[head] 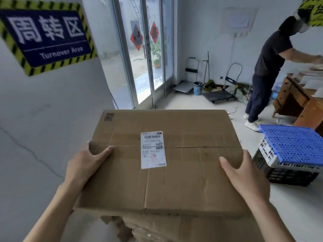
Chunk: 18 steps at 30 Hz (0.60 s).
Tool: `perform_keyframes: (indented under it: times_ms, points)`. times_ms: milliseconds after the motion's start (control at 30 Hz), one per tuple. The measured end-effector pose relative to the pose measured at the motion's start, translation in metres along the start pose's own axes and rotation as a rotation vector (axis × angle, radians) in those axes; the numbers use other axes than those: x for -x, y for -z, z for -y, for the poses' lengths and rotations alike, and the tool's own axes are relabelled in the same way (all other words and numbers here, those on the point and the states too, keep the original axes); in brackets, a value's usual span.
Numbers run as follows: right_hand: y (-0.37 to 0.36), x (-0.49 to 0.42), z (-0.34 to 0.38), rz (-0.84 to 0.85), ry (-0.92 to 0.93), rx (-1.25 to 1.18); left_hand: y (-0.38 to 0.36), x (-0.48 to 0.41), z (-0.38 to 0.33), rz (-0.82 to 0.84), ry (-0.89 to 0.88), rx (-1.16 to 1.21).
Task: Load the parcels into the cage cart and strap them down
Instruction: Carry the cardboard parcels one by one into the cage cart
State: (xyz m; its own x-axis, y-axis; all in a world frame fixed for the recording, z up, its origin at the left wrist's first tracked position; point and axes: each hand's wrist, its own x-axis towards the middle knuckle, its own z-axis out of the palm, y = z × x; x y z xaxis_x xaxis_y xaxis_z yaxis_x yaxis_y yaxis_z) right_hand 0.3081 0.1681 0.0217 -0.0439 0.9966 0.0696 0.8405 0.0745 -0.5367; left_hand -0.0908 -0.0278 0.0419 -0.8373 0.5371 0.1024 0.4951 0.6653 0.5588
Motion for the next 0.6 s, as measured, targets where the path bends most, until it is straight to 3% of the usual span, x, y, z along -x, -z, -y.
perform_keyframes:
  times_ms: [267, 600]
  points:
    - [-0.05, 0.048, 0.119, 0.159, 0.372, -0.207, 0.142, 0.102, 0.112, -0.399, 0.275, -0.048]
    - [-0.097, 0.263, 0.231, 0.476, 0.756, -0.42, 0.296, 0.334, 0.271, -0.782, 0.616, -0.126]
